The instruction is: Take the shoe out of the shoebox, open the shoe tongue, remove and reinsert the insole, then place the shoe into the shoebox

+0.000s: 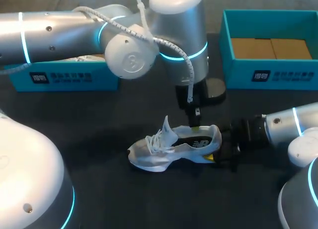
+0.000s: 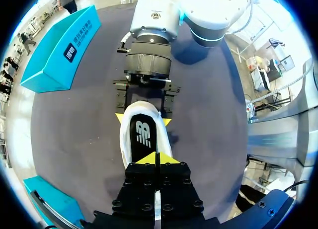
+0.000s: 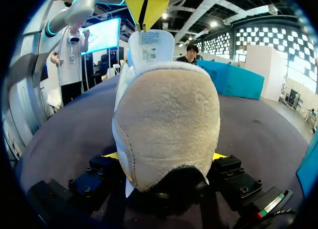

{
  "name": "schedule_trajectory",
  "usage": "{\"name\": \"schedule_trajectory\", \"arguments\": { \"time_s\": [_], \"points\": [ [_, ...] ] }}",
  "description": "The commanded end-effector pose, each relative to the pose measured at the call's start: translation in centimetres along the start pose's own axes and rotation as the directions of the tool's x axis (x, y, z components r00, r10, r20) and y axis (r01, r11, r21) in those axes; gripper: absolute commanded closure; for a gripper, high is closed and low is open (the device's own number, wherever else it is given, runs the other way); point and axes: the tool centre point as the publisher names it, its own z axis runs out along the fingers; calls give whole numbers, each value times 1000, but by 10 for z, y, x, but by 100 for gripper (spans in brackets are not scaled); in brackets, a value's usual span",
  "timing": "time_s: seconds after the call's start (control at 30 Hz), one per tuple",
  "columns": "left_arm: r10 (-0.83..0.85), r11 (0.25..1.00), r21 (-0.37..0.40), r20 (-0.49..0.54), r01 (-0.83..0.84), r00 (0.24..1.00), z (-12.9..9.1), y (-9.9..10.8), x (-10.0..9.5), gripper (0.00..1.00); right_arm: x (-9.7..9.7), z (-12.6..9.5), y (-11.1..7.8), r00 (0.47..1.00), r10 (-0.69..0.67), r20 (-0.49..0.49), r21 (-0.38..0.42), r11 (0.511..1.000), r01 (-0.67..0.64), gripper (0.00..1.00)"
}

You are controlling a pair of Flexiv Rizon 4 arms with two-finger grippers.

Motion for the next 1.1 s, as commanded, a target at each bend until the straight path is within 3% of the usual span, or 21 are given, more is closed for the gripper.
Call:
{"name": "schedule_trajectory", "arguments": {
  "time_s": [0.03,0.13,0.6,1.1],
  "points": [
    [0,1000,0,-1,0,1000,0,0,0,100,0,3,0,1000,0,3,2,1000,0,100],
    [0,1000,0,-1,0,1000,0,0,0,100,0,3,0,1000,0,3,2,1000,0,100],
    [-8,997,-83,-77,2,997,53,15,-9,100,0,3,0,1000,0,3,2,1000,0,100],
    [-8,995,-96,-108,-3,994,88,3,-10,100,0,3,0,1000,0,3,2,1000,0,100]
  ]
}}
